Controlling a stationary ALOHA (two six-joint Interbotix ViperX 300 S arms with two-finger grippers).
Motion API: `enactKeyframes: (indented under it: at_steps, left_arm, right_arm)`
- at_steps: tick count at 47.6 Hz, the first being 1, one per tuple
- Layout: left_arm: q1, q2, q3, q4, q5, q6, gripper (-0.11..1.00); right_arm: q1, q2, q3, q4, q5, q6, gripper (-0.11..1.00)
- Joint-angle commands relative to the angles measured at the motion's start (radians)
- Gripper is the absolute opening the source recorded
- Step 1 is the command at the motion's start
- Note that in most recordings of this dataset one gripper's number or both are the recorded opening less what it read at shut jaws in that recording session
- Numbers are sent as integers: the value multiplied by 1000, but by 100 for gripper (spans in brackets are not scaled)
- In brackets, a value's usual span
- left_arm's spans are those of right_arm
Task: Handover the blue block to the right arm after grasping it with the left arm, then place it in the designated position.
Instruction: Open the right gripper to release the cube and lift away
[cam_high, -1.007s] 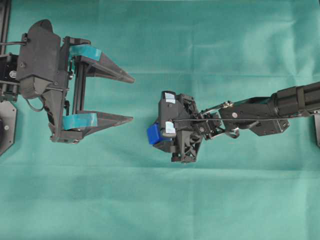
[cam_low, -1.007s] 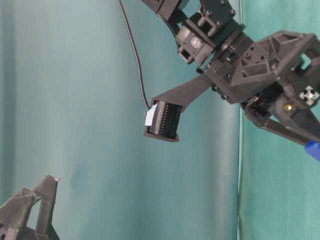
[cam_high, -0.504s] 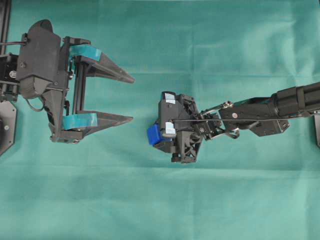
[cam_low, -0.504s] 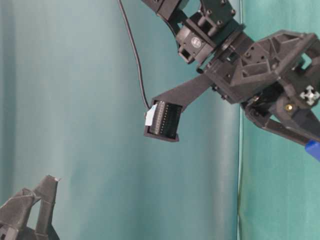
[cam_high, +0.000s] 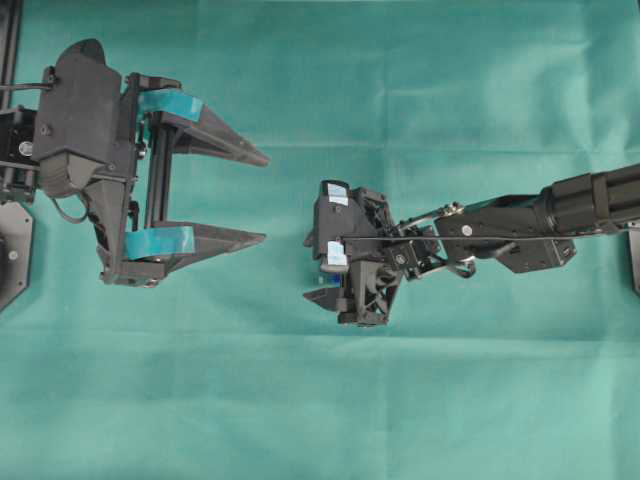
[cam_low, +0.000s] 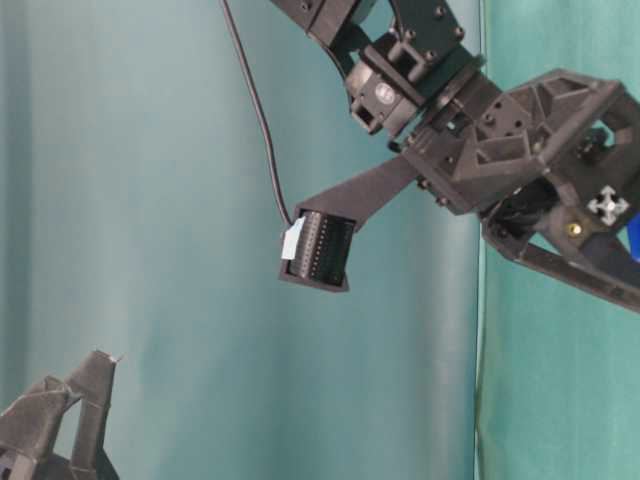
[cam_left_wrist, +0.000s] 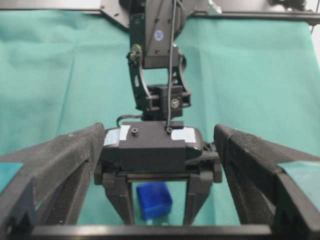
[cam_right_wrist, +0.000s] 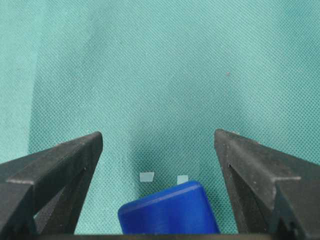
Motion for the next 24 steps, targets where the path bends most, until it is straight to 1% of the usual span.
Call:
enactKeyframes:
  at_steps: [1,14,24]
  left_arm:
    - [2,-8,-26,0,-6,2,100]
    - [2,-9,-25,0,-6,0,100]
    - [2,-9,-25,0,-6,2,100]
  right_arm:
    - [0,-17,-23,3,-3,0,91]
    - [0,-52,-23,3,6,-2,91]
    - [2,-138,-23,0,91,-3,91]
